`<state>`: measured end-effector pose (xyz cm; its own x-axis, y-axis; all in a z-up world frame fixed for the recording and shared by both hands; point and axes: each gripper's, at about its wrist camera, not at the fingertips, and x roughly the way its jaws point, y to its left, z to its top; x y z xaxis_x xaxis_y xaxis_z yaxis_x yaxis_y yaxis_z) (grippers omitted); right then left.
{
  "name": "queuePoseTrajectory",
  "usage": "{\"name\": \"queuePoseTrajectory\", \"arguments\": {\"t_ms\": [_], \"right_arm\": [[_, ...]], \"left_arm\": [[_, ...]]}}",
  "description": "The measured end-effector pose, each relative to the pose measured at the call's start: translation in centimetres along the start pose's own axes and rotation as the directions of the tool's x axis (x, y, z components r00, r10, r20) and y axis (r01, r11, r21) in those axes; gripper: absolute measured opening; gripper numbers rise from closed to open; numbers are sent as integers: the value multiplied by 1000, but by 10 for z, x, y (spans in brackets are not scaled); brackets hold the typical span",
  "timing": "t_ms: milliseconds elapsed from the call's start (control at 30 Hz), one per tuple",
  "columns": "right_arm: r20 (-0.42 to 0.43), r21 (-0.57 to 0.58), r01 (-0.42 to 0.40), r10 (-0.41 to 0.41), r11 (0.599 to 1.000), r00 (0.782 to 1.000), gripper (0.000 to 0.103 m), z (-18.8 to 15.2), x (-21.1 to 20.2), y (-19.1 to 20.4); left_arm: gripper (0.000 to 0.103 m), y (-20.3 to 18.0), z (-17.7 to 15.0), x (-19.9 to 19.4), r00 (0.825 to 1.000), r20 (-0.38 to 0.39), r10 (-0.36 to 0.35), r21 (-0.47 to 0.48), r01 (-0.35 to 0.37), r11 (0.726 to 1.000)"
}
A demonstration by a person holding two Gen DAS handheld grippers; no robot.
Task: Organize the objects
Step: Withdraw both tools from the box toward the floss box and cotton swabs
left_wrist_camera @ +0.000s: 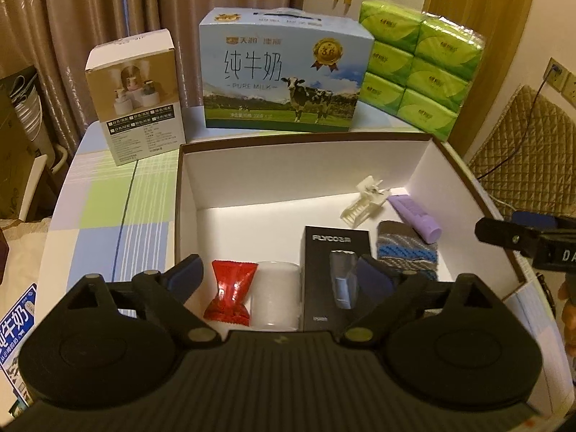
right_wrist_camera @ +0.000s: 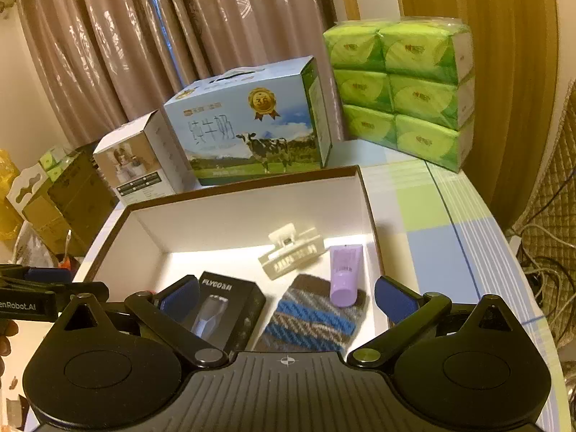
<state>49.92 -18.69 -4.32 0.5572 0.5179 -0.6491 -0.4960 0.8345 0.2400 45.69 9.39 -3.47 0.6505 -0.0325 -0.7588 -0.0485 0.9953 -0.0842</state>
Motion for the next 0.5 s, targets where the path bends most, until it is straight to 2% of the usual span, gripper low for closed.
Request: {"name": "queuePoseTrajectory", "arguments": {"t_ms": [200,500], "right_arm": [[2,15,-16,16,1000,1000,101,-9,-20,5],[-2,25,-34,34,999,999,101,-26,-48,11]], "left_arm": [[96,-4,-8,-19,1000,0,6,-20,-6,1000],[97,-5,-24,-46,1000,0,12,-53,-12,999]]}}
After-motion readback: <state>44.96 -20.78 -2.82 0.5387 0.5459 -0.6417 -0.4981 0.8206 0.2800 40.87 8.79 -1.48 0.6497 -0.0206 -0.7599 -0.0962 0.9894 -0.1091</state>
